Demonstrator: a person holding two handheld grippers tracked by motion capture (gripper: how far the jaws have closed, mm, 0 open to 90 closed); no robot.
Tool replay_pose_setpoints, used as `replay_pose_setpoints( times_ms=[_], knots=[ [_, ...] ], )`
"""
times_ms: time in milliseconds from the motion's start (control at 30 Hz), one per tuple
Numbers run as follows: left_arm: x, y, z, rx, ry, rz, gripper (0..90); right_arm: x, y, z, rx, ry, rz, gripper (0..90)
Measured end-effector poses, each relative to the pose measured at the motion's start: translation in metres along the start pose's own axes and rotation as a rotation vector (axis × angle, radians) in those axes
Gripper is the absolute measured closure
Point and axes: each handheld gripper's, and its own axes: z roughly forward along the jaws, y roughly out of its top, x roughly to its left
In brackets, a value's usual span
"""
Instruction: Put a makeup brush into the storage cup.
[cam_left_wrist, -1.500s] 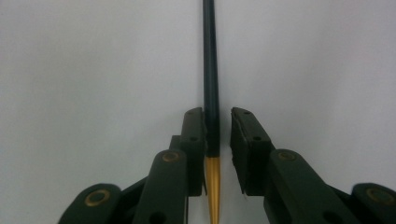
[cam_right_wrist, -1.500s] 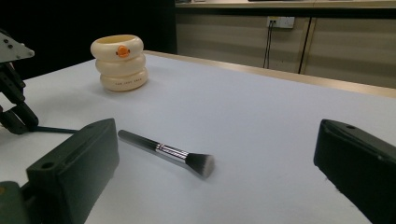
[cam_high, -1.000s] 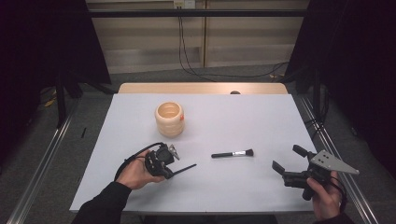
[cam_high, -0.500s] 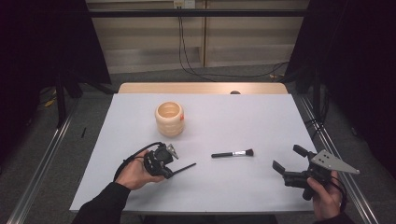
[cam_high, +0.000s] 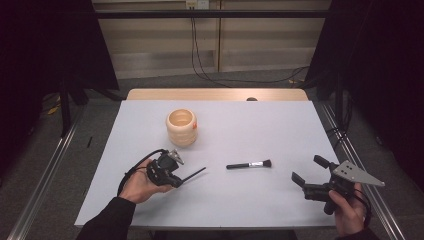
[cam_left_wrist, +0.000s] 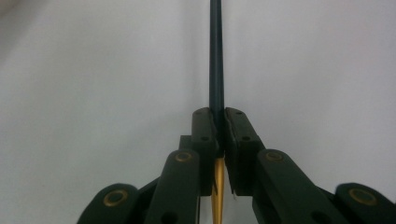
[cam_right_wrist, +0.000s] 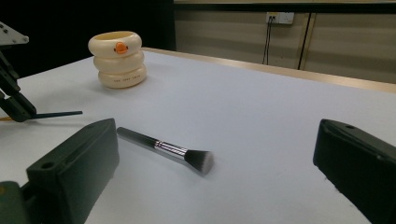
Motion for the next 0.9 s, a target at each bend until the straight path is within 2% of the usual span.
replay_pose_setpoints(
  times_ms=[67, 100, 200, 267, 400, 533, 600, 733, 800, 833, 900],
  knots=[
    [0.002, -0.001, -0.004, -0.034, 0.005, -0.015, 83.5, 0.000, 0.000, 0.000, 0.002, 0.004, 0.001, 0.0],
    [0.002, -0.002, -0.007, -0.085, 0.031, -0.048, 83.5, 0.000, 0.000, 0.000, 0.001, 0.003, -0.001, 0.0],
    [0.005, -0.003, -0.009, -0.114, 0.034, -0.059, 83.5, 0.000, 0.000, 0.000, 0.000, 0.001, 0.001, 0.0],
    [0.005, -0.003, -0.012, -0.142, 0.056, -0.076, 83.5, 0.000, 0.000, 0.000, 0.002, 0.003, 0.001, 0.0],
    [0.004, -0.005, -0.019, -0.254, 0.039, -0.116, 83.5, -0.001, 0.000, 0.000, -0.002, -0.002, 0.000, 0.0],
    [0.000, -0.007, -0.026, -0.335, 0.039, -0.091, 83.5, 0.000, 0.000, 0.000, 0.000, 0.001, 0.001, 0.0],
    [-0.005, -0.008, -0.027, -0.381, 0.058, -0.098, 83.5, -0.001, 0.000, 0.000, -0.003, -0.001, -0.006, 0.0],
    [-0.009, -0.011, -0.029, -0.459, 0.042, -0.102, 83.5, -0.001, 0.000, -0.001, -0.004, 0.003, 0.004, 0.0],
    [-0.011, -0.013, -0.031, -0.485, 0.034, -0.103, 83.5, -0.001, 0.000, -0.001, -0.004, 0.000, 0.003, 0.0],
    [-0.011, -0.013, -0.031, -0.482, 0.019, -0.100, 83.5, -0.001, 0.000, -0.001, -0.004, 0.000, 0.003, 0.0],
    [-0.014, -0.013, -0.031, -0.485, 0.029, -0.090, 83.5, -0.001, 0.000, 0.000, -0.003, 0.001, 0.001, 0.0]
  ],
)
